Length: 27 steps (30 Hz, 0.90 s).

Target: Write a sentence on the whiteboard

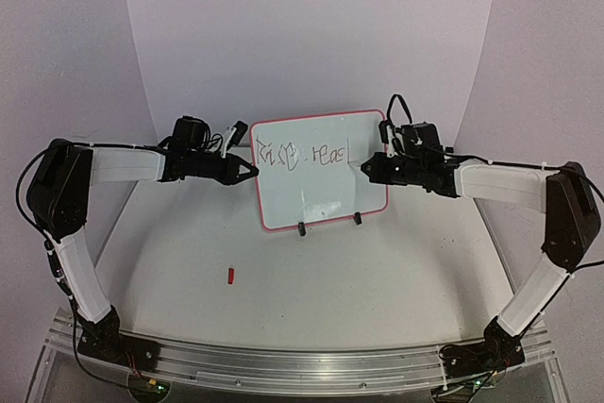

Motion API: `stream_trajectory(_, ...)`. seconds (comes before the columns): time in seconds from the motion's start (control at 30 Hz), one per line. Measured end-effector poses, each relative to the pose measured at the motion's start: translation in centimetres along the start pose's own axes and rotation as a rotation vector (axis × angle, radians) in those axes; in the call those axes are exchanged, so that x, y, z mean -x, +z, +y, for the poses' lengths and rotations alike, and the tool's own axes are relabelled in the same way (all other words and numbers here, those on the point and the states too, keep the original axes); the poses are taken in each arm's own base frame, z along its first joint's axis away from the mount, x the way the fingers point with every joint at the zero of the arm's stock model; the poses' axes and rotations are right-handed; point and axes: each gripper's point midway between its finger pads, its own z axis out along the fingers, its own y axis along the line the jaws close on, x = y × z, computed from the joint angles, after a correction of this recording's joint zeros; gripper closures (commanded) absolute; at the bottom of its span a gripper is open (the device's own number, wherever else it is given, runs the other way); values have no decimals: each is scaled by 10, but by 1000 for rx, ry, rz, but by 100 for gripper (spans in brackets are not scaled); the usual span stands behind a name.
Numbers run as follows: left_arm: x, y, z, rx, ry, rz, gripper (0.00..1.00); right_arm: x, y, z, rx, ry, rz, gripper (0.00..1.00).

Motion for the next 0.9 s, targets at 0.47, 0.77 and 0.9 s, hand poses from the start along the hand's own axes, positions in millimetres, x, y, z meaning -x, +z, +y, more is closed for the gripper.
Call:
stream_trajectory(0.47,0,0,0,0,0,0,100,15,-3,3,5,14,-57,100)
stream_trajectory(0.77,0,0,0,1,0,0,100,22,-5,0,-18,14,-82,100)
stream_trajectory(0.9,0,0,0,1,0,0,100,25,-8,-1,-32,15,-97,100)
